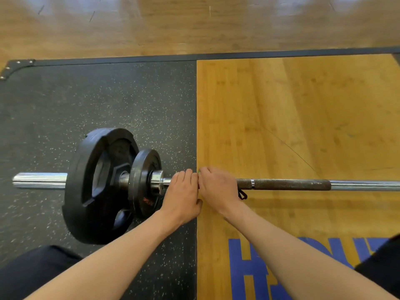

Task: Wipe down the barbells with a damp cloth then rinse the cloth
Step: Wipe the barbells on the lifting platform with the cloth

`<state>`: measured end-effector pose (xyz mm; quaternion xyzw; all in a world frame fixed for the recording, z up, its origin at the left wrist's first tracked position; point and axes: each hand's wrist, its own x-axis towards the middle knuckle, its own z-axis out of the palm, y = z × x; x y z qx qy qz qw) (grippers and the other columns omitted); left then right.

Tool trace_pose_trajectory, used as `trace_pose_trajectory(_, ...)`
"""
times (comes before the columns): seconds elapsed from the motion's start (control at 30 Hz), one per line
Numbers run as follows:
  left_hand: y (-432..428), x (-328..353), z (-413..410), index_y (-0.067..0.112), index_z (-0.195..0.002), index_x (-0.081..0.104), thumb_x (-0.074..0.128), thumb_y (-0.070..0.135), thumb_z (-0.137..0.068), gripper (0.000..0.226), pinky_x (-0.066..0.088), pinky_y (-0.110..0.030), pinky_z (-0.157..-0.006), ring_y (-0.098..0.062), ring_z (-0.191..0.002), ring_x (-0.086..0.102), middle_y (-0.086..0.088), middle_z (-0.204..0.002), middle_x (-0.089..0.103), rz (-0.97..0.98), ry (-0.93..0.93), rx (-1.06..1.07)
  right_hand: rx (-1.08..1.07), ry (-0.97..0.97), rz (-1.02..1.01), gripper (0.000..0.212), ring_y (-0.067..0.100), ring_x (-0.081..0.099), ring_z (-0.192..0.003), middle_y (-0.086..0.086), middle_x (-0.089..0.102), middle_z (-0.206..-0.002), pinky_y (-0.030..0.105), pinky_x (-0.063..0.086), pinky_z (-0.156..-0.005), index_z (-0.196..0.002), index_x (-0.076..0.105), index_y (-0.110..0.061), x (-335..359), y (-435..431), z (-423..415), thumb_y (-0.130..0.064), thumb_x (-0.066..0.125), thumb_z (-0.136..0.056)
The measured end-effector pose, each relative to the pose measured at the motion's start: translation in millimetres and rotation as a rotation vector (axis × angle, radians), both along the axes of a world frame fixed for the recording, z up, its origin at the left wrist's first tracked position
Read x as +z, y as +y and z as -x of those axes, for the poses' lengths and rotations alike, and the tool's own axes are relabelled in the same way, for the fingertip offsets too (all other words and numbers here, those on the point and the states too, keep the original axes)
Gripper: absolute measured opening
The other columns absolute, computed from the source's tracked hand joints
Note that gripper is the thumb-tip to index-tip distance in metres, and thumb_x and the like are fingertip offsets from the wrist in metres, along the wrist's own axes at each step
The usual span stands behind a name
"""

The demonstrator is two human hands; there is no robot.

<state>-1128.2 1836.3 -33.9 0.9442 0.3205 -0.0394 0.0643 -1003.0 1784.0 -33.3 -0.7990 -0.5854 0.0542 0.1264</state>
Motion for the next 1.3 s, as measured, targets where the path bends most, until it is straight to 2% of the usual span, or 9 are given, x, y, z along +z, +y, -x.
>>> trace_pose_trajectory(0.23,-7.3,2.2,-9.3,0.015,-0.098,0.051,0.05,0.035,-0.067,0.037,0.04,-0.039,-0.081,-0.023,-0.084,0.041,-0.002,-0.094,0.046,0.0,0.062,0.052,0.121,-0.166,-0.221,0.043,0.032,0.055,-0.116,0.013,0.056,-0.137,0.044,0.044,-0.104,-0.144,0.053,-0.009,-33.5,-76.5,-37.3,-0.013,0.056,-0.102)
trace_pose_trajectory(0.47,-0.9,4.1,-10.6,0.016,-0.099,0.05,0.047,0.036,-0.065,0.039,0.04,-0.037,-0.083,-0.021,-0.085,0.04,-0.001,-0.095,0.045,0.017,0.062,0.039,-0.205,-0.123,-0.06,0.037,0.023,0.049,-0.056,0.002,0.059,-0.067,0.033,0.035,-0.053,-0.074,0.06,-0.017,-12.4,-20.3,-22.1,-0.028,0.041,-0.104)
trace_pose_trajectory(0.63,0.2,1.1,-10.3,0.016,-0.1,0.05,0.052,0.034,-0.065,0.039,0.039,-0.035,-0.082,-0.02,-0.087,0.04,0.0,-0.096,0.044,0.016,0.078,0.035,-0.149,-0.043,0.179,0.038,0.026,0.06,-0.056,0.002,0.062,-0.069,0.029,0.033,-0.051,-0.074,0.061,-0.018,0.8,1.3,-12.9,-0.027,0.041,-0.105)
trace_pose_trajectory(0.73,-5.0,1.7,-12.4,0.015,-0.096,0.049,0.049,0.036,-0.064,0.039,0.038,-0.037,-0.078,-0.022,-0.084,0.04,-0.002,-0.094,0.044,-0.006,0.096,0.062,-0.067,-0.053,-0.047,0.033,0.023,0.06,-0.059,0.002,0.063,-0.072,0.031,0.036,-0.049,-0.083,0.066,-0.017,-8.1,-17.5,-19.2,-0.029,0.044,-0.104)
trace_pose_trajectory(0.83,-7.9,1.3,-14.6,0.014,-0.095,0.048,0.052,0.037,-0.063,0.04,0.038,-0.038,-0.076,-0.023,-0.081,0.04,-0.004,-0.092,0.044,-0.035,0.093,0.08,0.133,-0.14,-0.182,0.037,0.026,0.058,-0.109,0.009,0.063,-0.128,0.038,0.05,-0.093,-0.138,0.058,-0.012,-29.1,-64.9,-34.9,-0.011,0.053,-0.102)
trace_pose_trajectory(0.93,-8.2,1.2,-16.5,0.014,-0.092,0.046,0.053,0.036,-0.061,0.039,0.038,-0.038,-0.076,-0.023,-0.08,0.038,-0.004,-0.09,0.042,-0.038,0.082,0.09,0.113,-0.174,-0.201,0.048,0.029,0.051,-0.125,0.013,0.056,-0.14,0.044,0.041,-0.112,-0.145,0.053,-0.009,-29.8,-91.5,-59.5,-0.003,0.055,-0.097)
trace_pose_trajectory(1.03,-6.8,4.2,-17.1,0.016,-0.093,0.041,0.05,0.036,-0.065,0.036,0.038,-0.036,-0.081,-0.022,-0.083,0.036,-0.002,-0.093,0.04,-0.005,0.111,0.081,-0.085,-0.132,-0.185,0.029,0.026,0.062,-0.083,0.004,0.066,-0.094,0.039,0.051,-0.076,-0.108,0.07,-0.012,-20.9,-72.8,-68.6,-0.025,0.044,-0.104)
trace_pose_trajectory(1.1,-3.1,6.9,-14.4,0.016,-0.098,0.042,0.049,0.036,-0.068,0.037,0.038,-0.036,-0.089,-0.021,-0.087,0.035,-0.001,-0.097,0.04,0.021,0.112,0.054,-0.184,-0.1,0.08,0.031,0.025,0.051,-0.058,-0.002,0.051,-0.067,0.03,0.031,-0.049,-0.077,0.059,-0.018,-0.9,-43.7,-67.2,-0.022,0.04,-0.101)
trace_pose_trajectory(1.3,5.8,7.1,-1.7,0.011,-0.117,0.049,0.057,0.037,-0.076,0.049,0.022,-0.045,-0.122,-0.027,-0.114,0.045,-0.005,-0.114,0.049,0.021,0.114,-0.004,-0.059,-0.034,0.391,0.026,0.024,0.055,-0.071,0.001,0.061,-0.083,0.028,0.035,-0.057,-0.086,0.058,-0.022,24.5,2.1,-28.1,-0.018,0.04,-0.103)
